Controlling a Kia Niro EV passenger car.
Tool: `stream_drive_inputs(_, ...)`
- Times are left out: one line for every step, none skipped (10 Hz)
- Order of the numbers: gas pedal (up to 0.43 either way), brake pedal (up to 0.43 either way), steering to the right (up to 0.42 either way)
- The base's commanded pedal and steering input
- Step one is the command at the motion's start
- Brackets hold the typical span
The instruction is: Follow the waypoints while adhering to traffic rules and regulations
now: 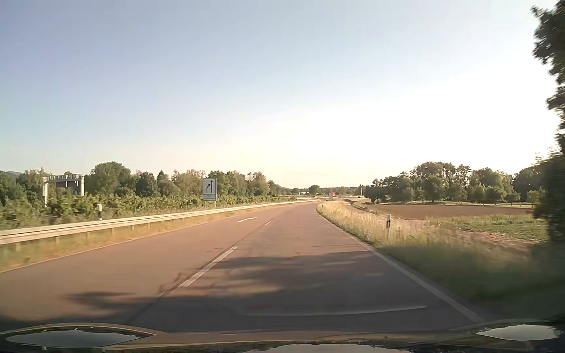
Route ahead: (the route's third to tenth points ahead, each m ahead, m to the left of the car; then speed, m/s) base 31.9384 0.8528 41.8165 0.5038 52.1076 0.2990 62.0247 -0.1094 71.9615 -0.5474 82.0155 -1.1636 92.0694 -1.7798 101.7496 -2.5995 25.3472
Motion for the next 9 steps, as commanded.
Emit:
stream_drive_inputs(0.15, 0.0, 0.0)
stream_drive_inputs(0.15, 0.0, 0.0)
stream_drive_inputs(0.15, 0.0, 0.001)
stream_drive_inputs(0.15, 0.0, 0.001)
stream_drive_inputs(0.15, 0.0, 0.001)
stream_drive_inputs(0.15, 0.0, 0.001)
stream_drive_inputs(0.157, 0.0, 0.001)
stream_drive_inputs(0.157, 0.0, 0.001)
stream_drive_inputs(0.157, 0.0, 0.002)
